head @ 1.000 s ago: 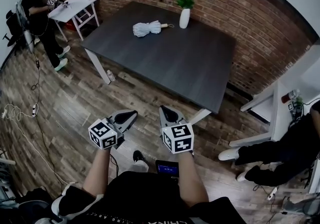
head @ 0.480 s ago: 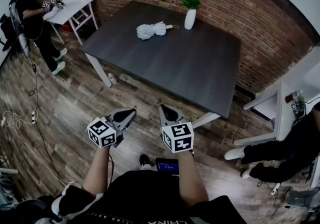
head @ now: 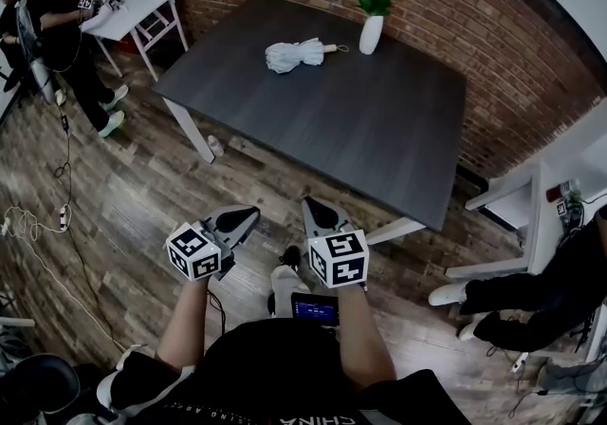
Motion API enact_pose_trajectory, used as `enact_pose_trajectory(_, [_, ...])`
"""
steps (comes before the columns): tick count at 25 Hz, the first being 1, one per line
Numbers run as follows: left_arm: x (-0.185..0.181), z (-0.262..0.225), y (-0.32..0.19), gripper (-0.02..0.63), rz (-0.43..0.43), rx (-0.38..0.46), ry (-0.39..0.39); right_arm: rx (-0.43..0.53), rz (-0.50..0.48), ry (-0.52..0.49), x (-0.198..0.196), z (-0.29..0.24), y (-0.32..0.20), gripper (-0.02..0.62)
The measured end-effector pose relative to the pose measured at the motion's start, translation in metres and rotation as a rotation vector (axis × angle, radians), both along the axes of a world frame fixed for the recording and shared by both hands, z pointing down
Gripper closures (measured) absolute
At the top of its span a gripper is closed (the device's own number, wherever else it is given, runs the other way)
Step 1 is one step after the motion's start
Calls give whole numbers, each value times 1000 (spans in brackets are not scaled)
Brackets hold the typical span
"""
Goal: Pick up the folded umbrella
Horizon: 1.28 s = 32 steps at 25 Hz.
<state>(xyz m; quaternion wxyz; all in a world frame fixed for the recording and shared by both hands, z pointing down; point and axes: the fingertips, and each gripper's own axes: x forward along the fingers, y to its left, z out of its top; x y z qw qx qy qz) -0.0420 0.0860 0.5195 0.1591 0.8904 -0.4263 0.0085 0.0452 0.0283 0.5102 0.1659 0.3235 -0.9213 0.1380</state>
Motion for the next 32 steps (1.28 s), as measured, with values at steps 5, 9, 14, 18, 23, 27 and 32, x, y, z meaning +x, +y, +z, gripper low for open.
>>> enact_pose_trajectory(5, [-23,-5,-24,604,-25,11,-13,3,-24,-18,-27,-2,-28,587])
enact_pose_trajectory(9, [-41,-5,-53,604,-46,8,-21,0,-42,-25,-46,-2,-56,587])
enact_pose_trajectory(14, [-55,-8,-96,604,-19,6,-41,-1,-35,-38,-62,-4,-101,588])
enact_pose_trajectory(18, [-59,-13,-136,604,-5,9,-54,-1,-22,-47,-64,-6,-141,588])
enact_pose_trajectory(23, [-59,-16,-180,604,13,7,-35,-2,-10,-50,-62,-6,-183,587])
enact_pose_trajectory(27, [-59,-17,-208,604,18,3,-37,-12,8,-62,-59,-5,-212,588])
enact_pose_trajectory(32, [-63,-9,-229,604,11,-11,-35,-28,12,-57,-59,4,-232,588])
